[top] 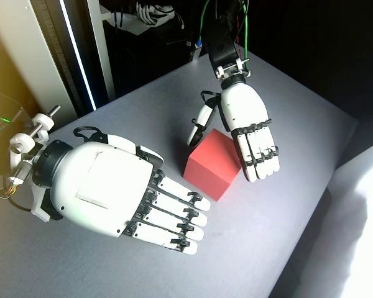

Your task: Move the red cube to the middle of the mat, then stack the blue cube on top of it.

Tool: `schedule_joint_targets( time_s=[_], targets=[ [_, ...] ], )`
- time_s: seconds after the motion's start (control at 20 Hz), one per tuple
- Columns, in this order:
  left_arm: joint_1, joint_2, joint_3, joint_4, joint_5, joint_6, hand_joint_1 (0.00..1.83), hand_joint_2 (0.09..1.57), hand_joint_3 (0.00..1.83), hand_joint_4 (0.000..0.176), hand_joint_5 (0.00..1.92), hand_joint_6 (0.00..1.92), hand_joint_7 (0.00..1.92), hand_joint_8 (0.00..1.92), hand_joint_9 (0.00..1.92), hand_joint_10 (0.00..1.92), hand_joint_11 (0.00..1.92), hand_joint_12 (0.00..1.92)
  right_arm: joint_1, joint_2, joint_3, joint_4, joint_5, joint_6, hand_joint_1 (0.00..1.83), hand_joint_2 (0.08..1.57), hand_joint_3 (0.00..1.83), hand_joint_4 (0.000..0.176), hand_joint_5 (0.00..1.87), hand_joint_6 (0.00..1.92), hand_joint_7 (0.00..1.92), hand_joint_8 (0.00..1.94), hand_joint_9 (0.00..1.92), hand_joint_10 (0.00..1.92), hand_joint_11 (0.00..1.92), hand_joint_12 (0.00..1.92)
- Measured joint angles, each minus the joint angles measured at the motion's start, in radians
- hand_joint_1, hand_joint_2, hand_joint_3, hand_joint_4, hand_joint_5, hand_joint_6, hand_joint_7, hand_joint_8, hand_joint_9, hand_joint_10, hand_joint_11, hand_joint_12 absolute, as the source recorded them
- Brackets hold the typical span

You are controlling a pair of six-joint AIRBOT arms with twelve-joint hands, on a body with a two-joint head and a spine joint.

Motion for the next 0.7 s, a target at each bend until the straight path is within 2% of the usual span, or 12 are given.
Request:
schedule_joint_targets(
  time_s=[0.05,0.25,0.4,0.55,0.6,0.7],
  targets=[
    [0.000,0.011,-0.006,-0.007,0.005,0.001,0.59,0.78,0.00,0.000,0.00,0.00,0.00,0.00,0.00,0.00,0.00,0.00,-0.003,-0.010,0.006,0.018,0.001,-0.007,0.37,1.17,0.00,0.000,0.25,0.01,0.24,0.01,0.22,0.01,0.00,0.55],
    [-0.023,0.068,-0.021,-0.056,0.070,0.053,0.58,0.76,0.00,0.000,0.00,0.00,0.00,0.00,0.00,0.00,0.00,0.00,-0.013,-0.048,0.028,0.129,0.005,-0.046,0.37,1.18,0.00,0.000,0.27,0.01,0.26,0.00,0.22,0.01,0.00,0.57],
    [-0.072,0.129,-0.029,-0.105,0.152,0.122,0.55,0.77,0.00,0.000,0.00,0.00,0.00,0.00,0.00,0.00,0.00,0.00,-0.013,-0.074,0.031,0.158,0.004,-0.063,0.36,1.18,0.00,0.000,0.25,0.00,0.24,0.00,0.21,0.00,0.00,0.52],
    [-0.089,0.177,-0.030,-0.113,0.239,0.133,0.52,0.75,0.00,0.000,0.00,0.00,0.00,0.00,0.00,0.00,0.00,0.00,-0.013,-0.100,0.046,0.203,0.005,-0.063,0.34,1.19,0.00,0.000,0.22,0.00,0.22,0.00,0.19,0.00,0.00,0.46],
    [-0.093,0.200,-0.030,-0.108,0.280,0.135,0.52,0.73,0.00,0.000,0.00,0.00,0.00,0.00,0.00,0.00,0.00,0.00,-0.013,-0.115,0.061,0.217,0.005,-0.064,0.35,1.18,0.00,0.000,0.21,0.00,0.21,0.00,0.18,0.00,0.00,0.42],
    [-0.117,0.239,-0.012,-0.072,0.401,0.136,0.49,0.73,0.00,0.000,0.00,0.00,0.00,0.00,0.00,0.00,0.00,0.00,-0.013,-0.124,0.067,0.283,-0.003,-0.069,0.53,1.10,0.00,0.000,0.20,0.00,0.19,0.00,0.17,0.00,0.00,0.44]
  ],
)
